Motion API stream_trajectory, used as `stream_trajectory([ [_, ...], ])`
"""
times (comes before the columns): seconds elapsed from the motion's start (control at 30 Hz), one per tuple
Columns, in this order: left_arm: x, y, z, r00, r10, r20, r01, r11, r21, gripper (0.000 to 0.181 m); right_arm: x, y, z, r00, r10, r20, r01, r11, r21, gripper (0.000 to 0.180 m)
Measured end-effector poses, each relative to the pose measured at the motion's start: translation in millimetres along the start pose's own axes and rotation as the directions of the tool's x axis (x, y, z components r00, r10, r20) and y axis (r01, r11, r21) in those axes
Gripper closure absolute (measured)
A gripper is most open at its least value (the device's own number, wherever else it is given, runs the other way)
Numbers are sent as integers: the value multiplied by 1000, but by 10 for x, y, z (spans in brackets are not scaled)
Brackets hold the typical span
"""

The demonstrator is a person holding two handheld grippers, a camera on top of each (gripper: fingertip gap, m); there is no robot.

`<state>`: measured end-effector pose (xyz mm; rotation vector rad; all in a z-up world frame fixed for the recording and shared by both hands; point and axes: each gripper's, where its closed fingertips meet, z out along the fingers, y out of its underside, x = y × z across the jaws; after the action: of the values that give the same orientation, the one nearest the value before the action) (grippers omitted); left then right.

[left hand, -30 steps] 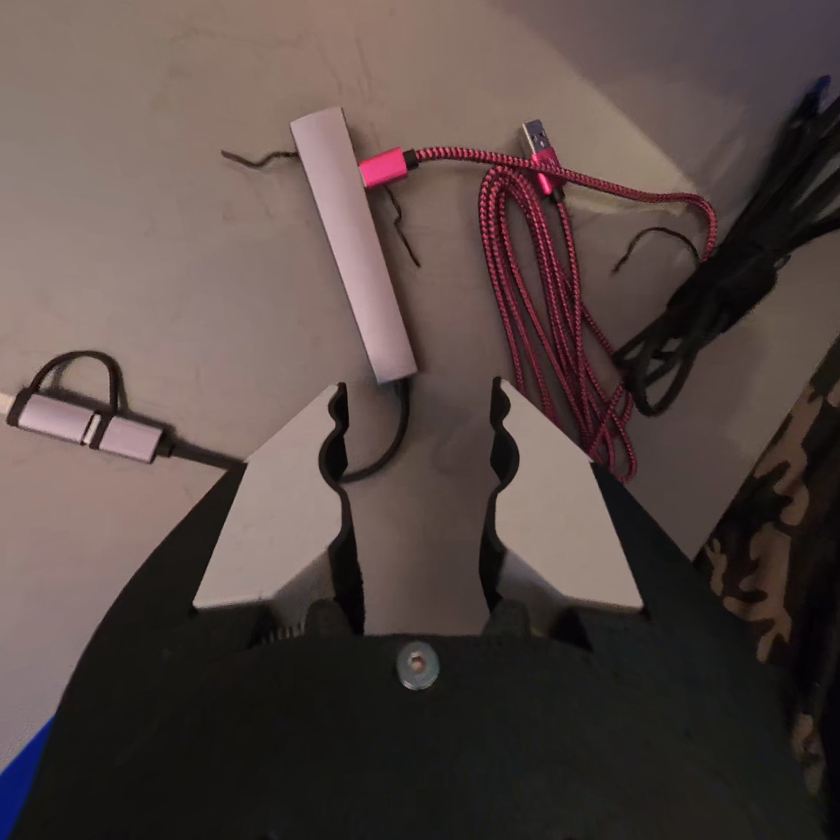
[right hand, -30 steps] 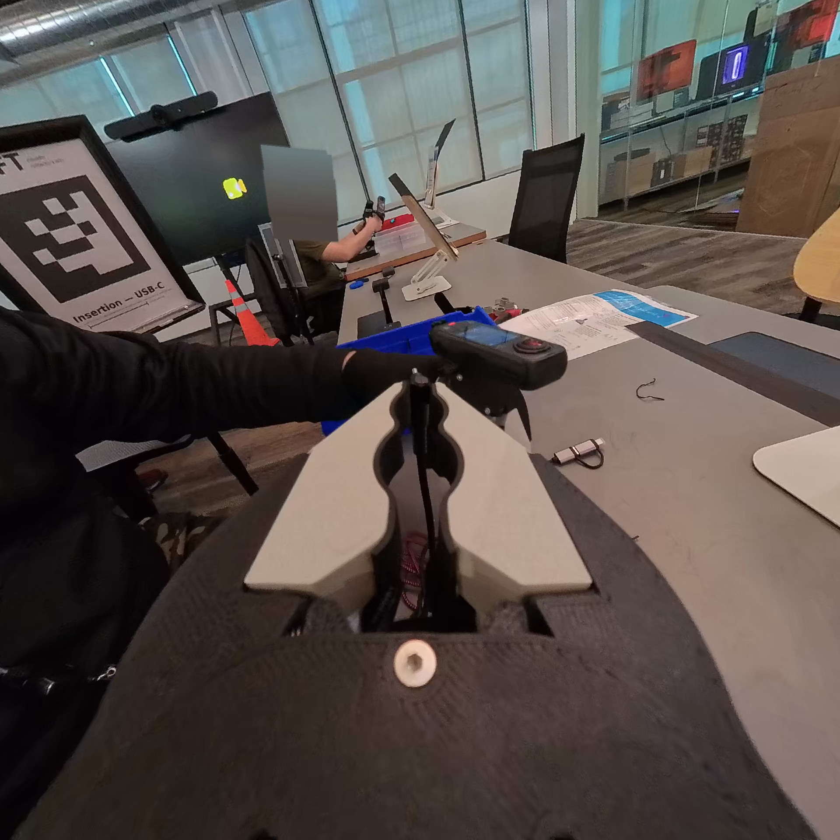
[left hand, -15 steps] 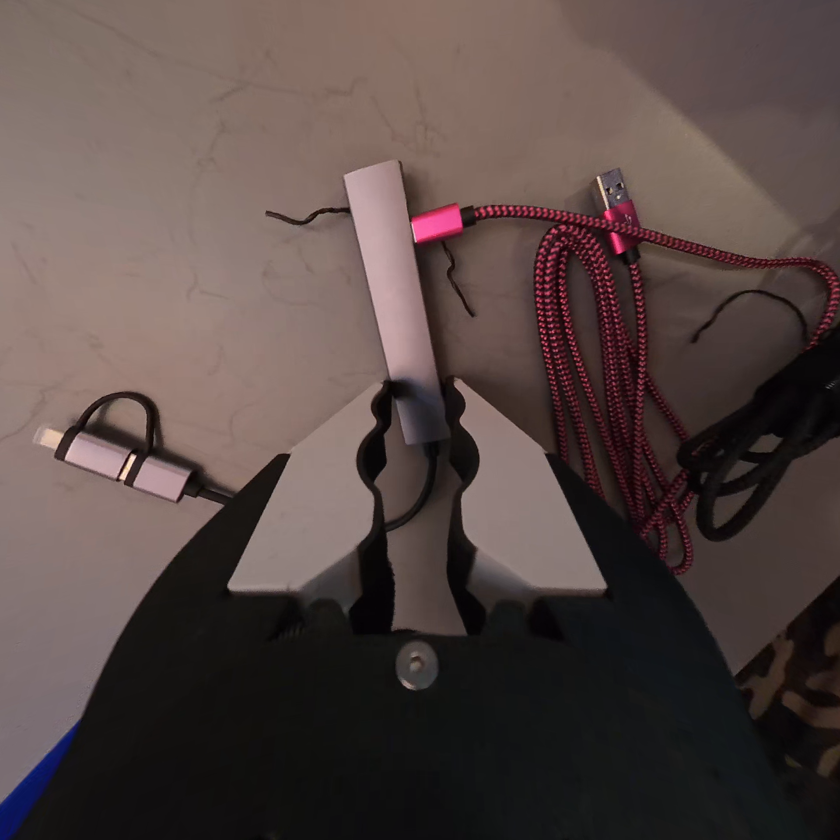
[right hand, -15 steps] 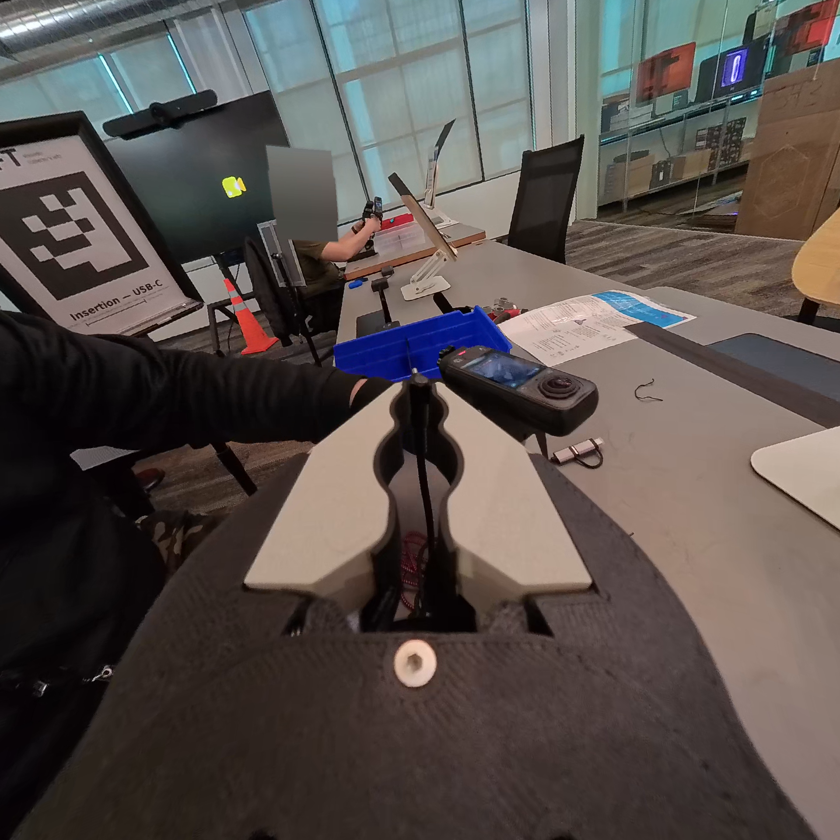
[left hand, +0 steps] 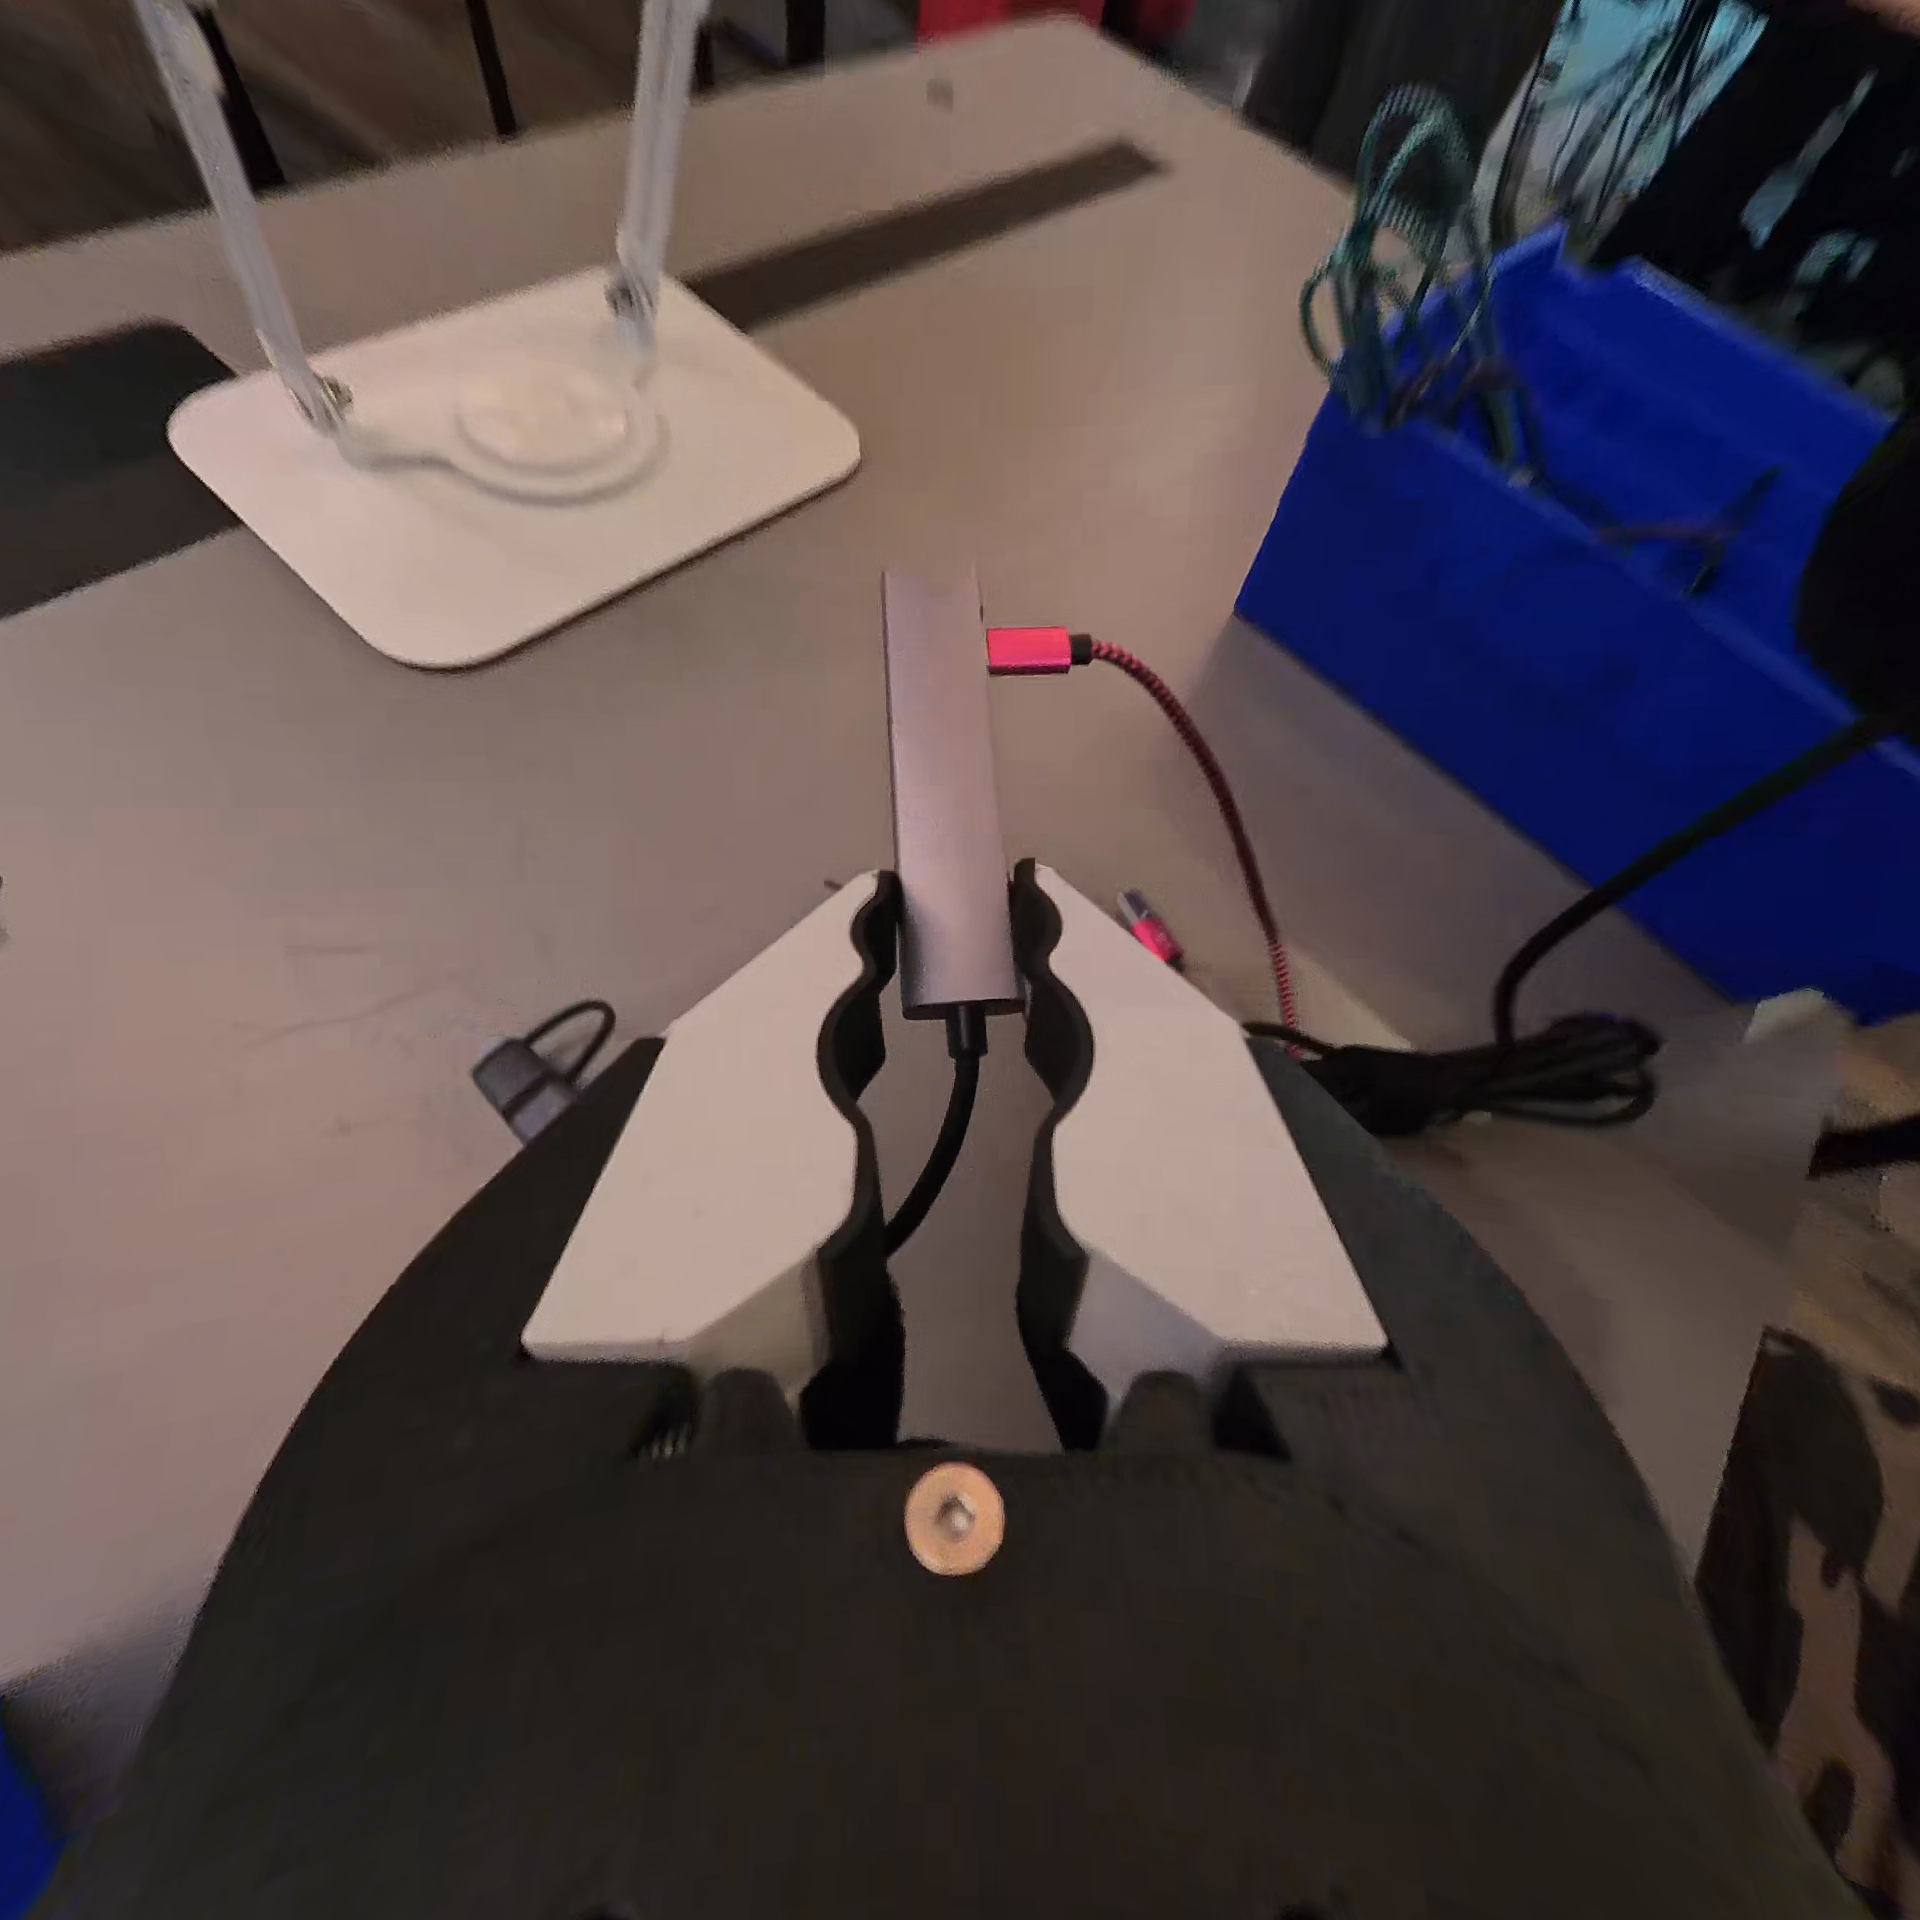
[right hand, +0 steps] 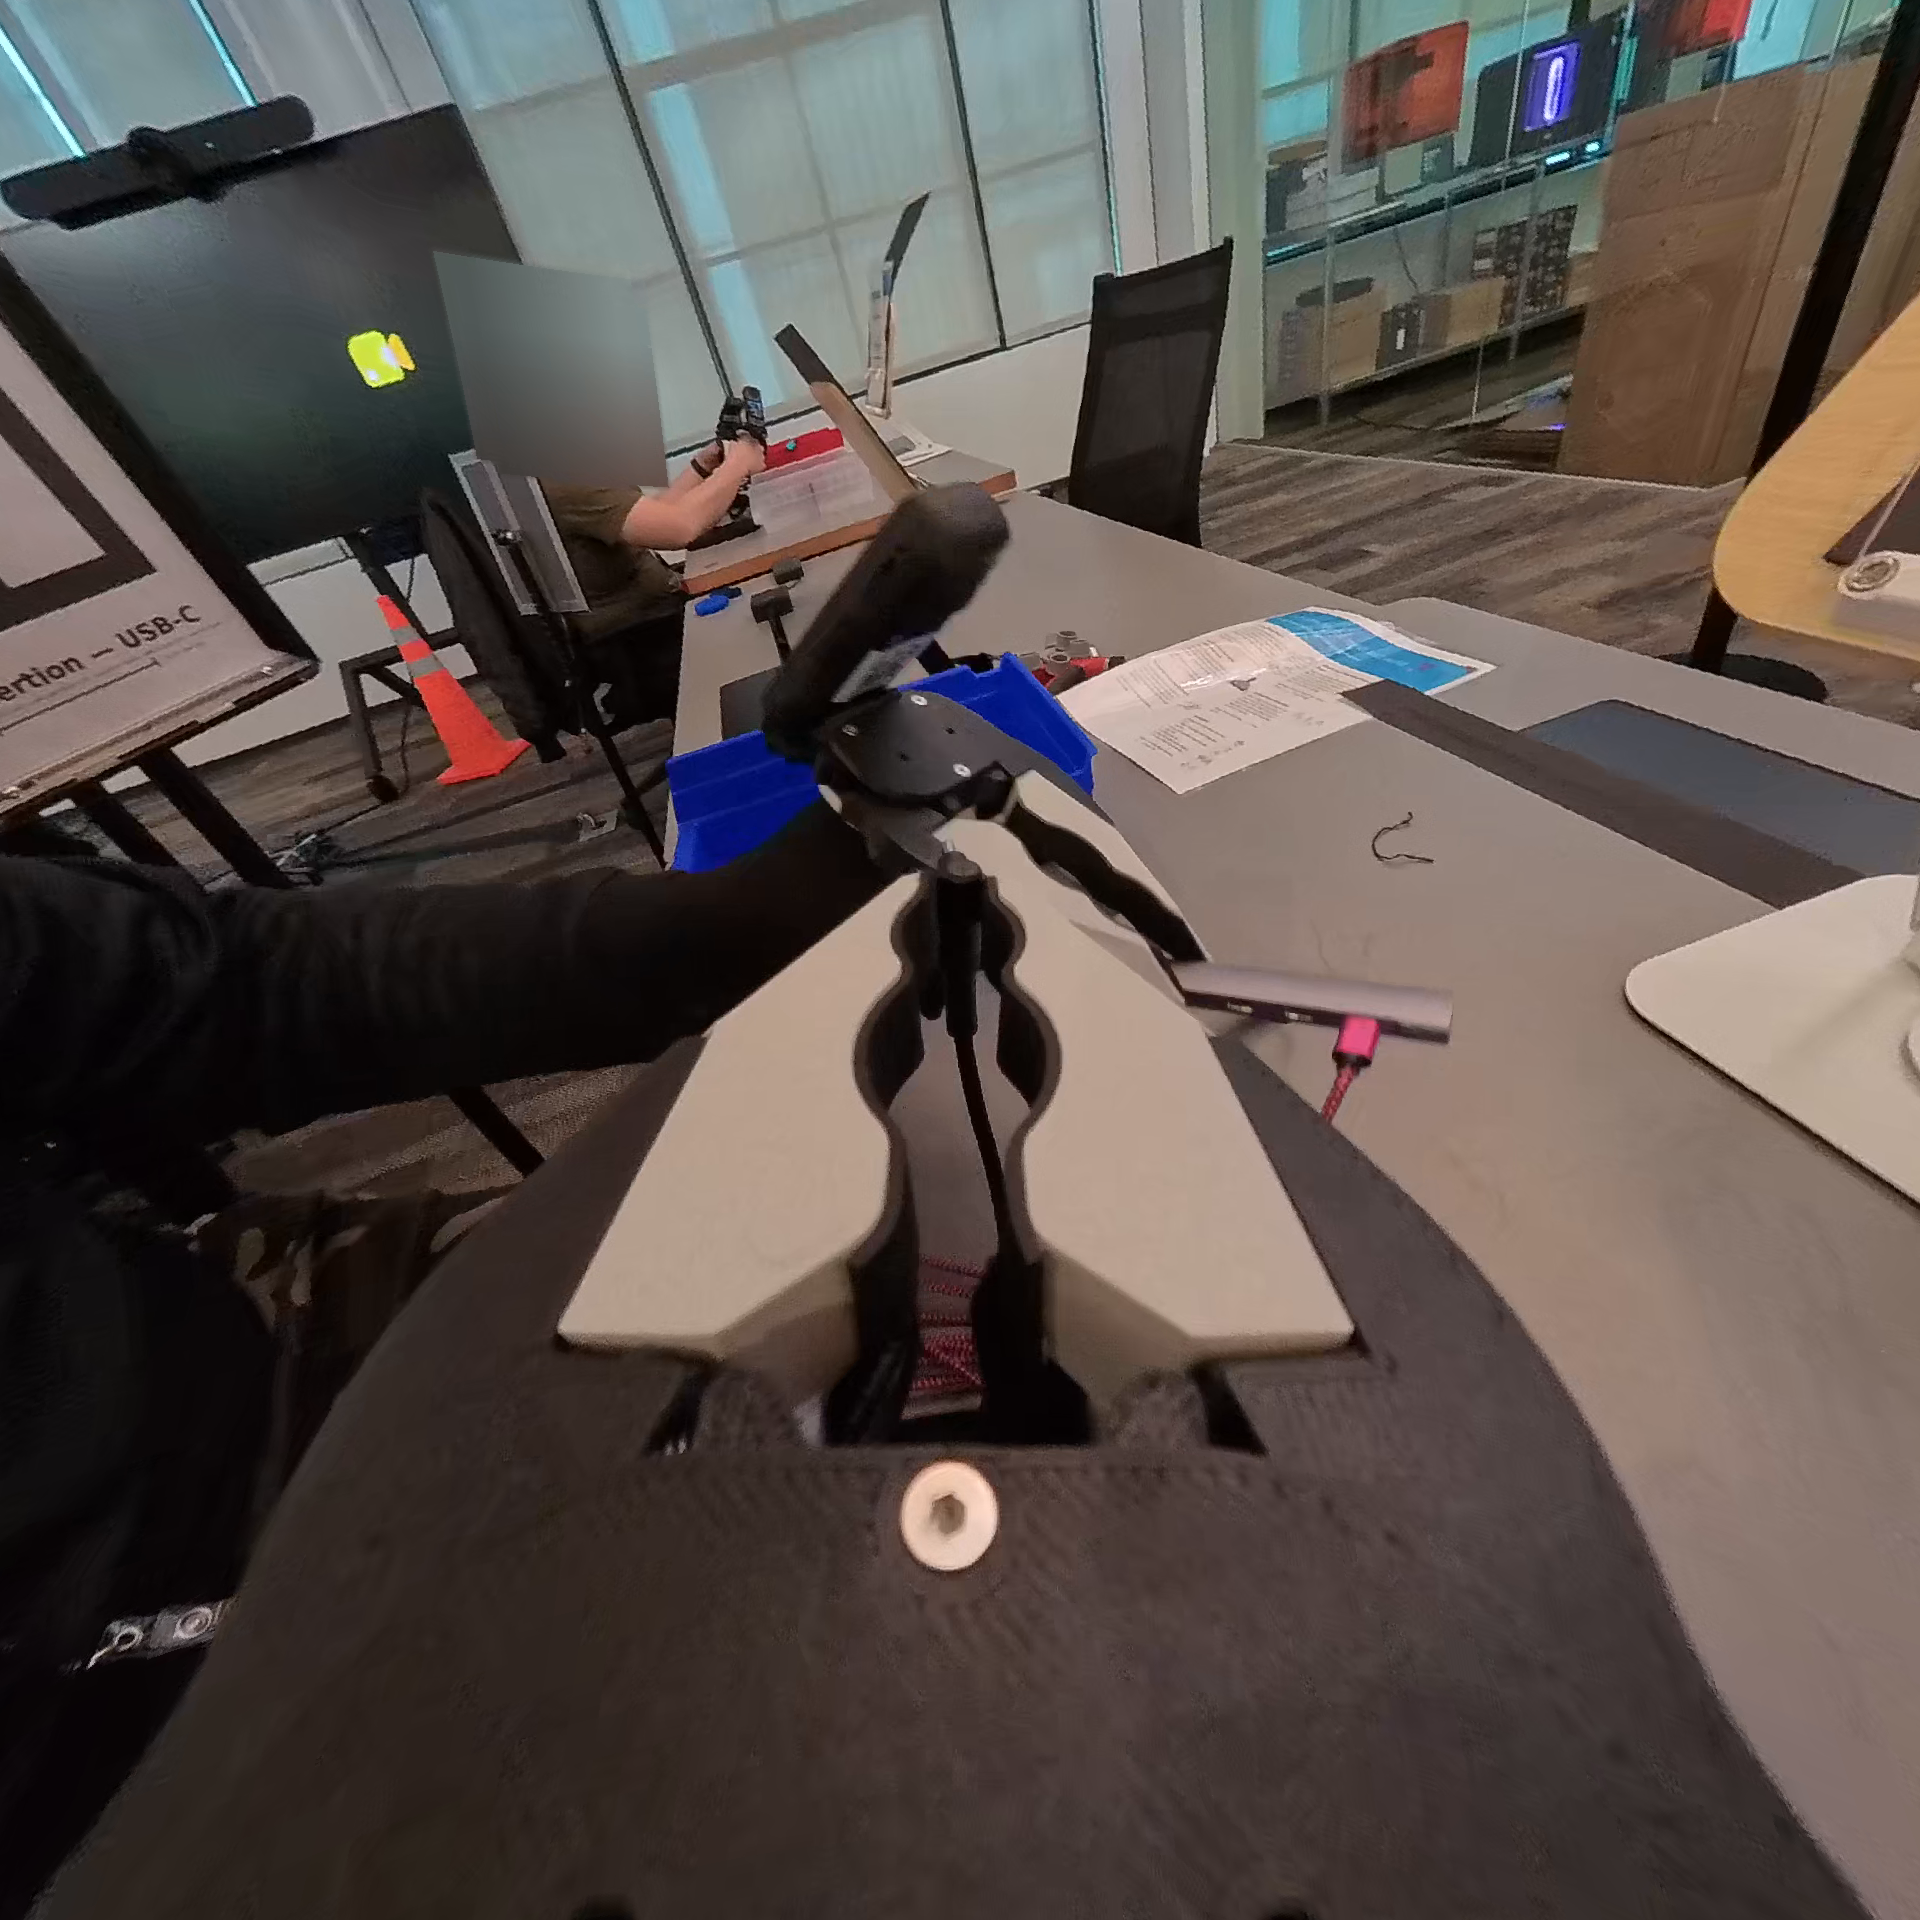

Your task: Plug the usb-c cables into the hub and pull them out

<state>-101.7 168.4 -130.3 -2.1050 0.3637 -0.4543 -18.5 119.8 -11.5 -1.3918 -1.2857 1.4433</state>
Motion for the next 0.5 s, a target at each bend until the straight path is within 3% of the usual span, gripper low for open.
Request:
stream_trajectory([
  [0.13, 52, 45, -12, 1000, 21, 6, -20, 999, -25, 161, 29, 38, 77, 1000, 11, -20, -11, 1000, -18, 174],
  [0.37, 159, 586, 81, 1000, 13, -3, -14, 976, -218, 160, 63, 64, 38, 999, 8, -33, -9, 1000, -30, 175],
  [0.5, 394, 848, 109, 995, -23, -96, -7, 952, -306, 161, 73, 81, 24, 999, 9, -32, -10, 999, -35, 174],
])
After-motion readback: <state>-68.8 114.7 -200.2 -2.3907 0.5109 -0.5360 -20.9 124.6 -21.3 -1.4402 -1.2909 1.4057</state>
